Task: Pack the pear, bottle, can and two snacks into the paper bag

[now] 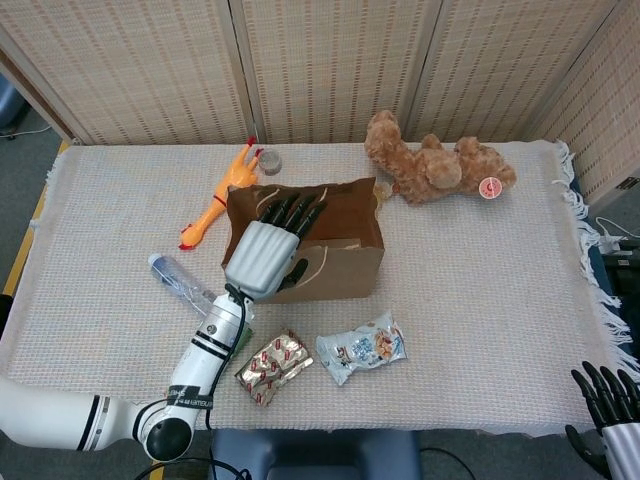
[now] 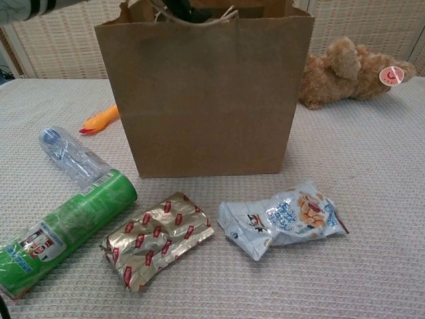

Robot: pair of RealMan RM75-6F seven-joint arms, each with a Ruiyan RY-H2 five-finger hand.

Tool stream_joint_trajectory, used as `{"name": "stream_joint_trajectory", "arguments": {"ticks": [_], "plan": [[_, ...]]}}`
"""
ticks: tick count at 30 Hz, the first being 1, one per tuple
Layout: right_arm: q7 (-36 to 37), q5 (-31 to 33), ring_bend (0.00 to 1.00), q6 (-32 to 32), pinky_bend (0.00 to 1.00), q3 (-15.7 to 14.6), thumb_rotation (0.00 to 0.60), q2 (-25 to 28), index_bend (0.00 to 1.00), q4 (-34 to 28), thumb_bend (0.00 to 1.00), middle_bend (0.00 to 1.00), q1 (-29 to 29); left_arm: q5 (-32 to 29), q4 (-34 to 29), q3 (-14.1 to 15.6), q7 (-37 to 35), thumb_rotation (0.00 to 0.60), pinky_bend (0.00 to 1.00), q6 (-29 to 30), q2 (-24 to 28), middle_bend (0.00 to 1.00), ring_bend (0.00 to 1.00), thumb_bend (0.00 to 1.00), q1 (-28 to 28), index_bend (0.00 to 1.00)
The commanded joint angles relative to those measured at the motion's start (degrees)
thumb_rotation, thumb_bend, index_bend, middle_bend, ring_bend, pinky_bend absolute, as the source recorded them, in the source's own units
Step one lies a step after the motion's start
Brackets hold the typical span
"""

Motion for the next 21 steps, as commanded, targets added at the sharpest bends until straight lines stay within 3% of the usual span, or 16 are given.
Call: {"name": "stream_joint_trajectory", "arguments": {"ticks": [1,9,15,17,18,21], "plan": [[-0.07,-0.04,0.0,0.0,0.0,0.0,0.6,0.0,0.0,-0.06,0.23,0.0,0.02,1.19,-1.58,0.32,-0.8,0.6,0.12,0.72,1.31,0.0,0.0,0.4,0.73,0.0],[-0.02,0.0,0.0,0.12,0.0,-0.03,0.6,-0.04,0.0,0.12,0.23,0.0,-0.1,7.42,-6.68,3.07,-1.28,0.6,0.13,6.35,9.19,0.0,0.0,0.4,6.65,0.0],[-0.21,0.0,0.0,0.24,0.0,-0.04,0.6,-0.1,0.0,0.12,0.23,0.0,-0.21,7.14,-9.24,4.02,-3.64,0.6,0.14,8.73,13.63,0.0,0.0,0.41,10.95,0.02],[-0.49,-0.07,0.0,0.32,0.0,-0.05,0.6,-0.14,0.0,0.15,0.23,0.0,-0.24,7.05,-10.1,4.68,-6.51,0.6,0.14,9.71,16.97,0.0,0.0,0.41,14.2,0.03],[-0.63,-0.23,0.0,0.39,0.0,-0.09,0.6,-0.14,0.0,0.18,0.23,0.0,-0.2,7.17,-10.26,6.32,-10.0,0.6,0.14,10.88,20.45,0.0,0.0,0.41,18.34,0.04],[-1.03,-0.34,0.0,0.36,0.0,-0.07,0.6,-0.13,0.0,0.15,0.23,0.0,-0.12,11.26,-9.32,9.23,-16.35,0.6,0.15,8.98,24.81,0.0,0.0,0.42,22.79,0.06]]}}
